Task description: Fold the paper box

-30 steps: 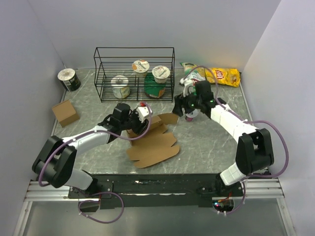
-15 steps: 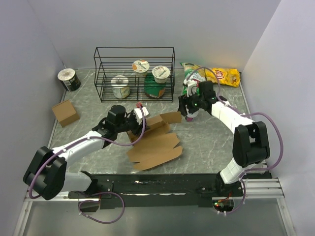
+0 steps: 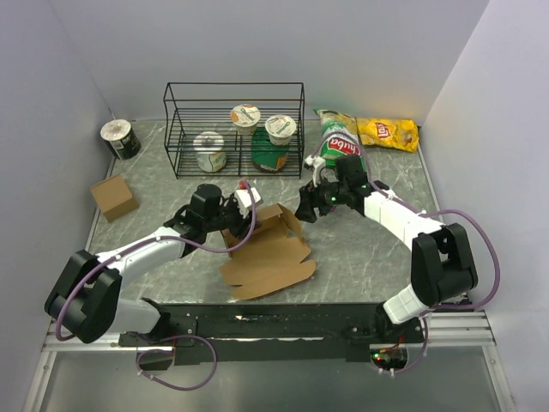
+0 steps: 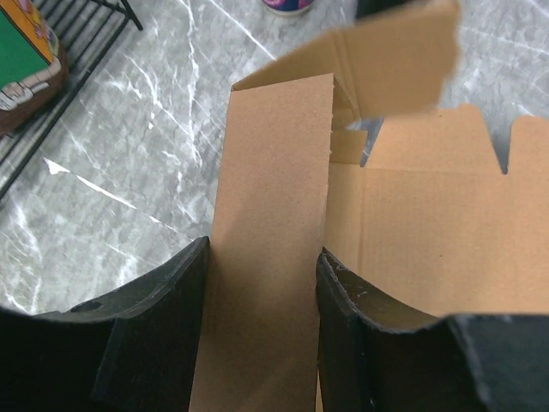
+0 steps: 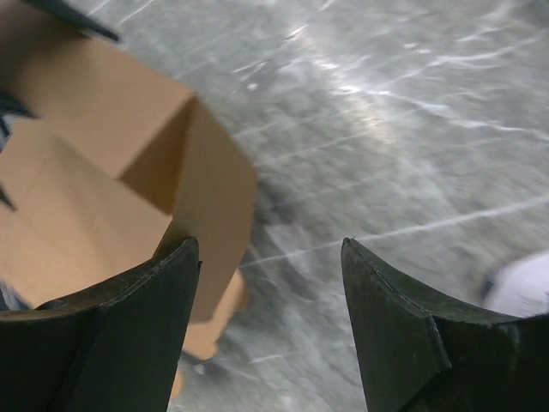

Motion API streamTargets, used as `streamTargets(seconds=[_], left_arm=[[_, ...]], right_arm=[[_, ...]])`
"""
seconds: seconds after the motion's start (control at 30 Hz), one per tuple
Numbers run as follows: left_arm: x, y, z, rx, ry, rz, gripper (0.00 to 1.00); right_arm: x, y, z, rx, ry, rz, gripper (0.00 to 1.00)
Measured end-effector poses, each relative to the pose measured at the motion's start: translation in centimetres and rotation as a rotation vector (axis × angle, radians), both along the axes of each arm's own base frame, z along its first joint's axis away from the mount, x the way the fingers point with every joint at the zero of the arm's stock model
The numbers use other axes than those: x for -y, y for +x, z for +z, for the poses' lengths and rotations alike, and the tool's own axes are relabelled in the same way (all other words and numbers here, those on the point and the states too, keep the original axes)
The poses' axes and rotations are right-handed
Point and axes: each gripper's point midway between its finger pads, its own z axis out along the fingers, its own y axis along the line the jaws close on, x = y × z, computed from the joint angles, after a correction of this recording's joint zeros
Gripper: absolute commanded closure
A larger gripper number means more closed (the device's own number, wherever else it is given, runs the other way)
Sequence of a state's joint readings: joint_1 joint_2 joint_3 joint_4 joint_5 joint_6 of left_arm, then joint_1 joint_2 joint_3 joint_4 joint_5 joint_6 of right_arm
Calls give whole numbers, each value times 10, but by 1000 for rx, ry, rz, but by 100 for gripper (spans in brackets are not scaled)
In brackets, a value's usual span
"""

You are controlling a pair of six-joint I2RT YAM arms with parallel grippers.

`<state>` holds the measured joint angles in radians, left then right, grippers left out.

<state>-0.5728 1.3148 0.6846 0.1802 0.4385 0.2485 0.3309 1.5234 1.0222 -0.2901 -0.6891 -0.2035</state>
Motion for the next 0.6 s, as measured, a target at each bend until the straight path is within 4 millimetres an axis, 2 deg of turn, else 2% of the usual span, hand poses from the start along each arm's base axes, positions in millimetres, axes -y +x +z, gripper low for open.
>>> streamTargets(seconds=[0.17,0.4,0.6], left_arm=[[-1,0,-4,-10,8,3,57],[-2,2,-14,-29,28,16,57],[-2,1,-16,-36,33,15,57]], right_arm=[[-13,-15,-7,-23,8,54,27],[-32,-27,-10,-16,16,114,25],[-43,-36,-21,-22,37,139,25]])
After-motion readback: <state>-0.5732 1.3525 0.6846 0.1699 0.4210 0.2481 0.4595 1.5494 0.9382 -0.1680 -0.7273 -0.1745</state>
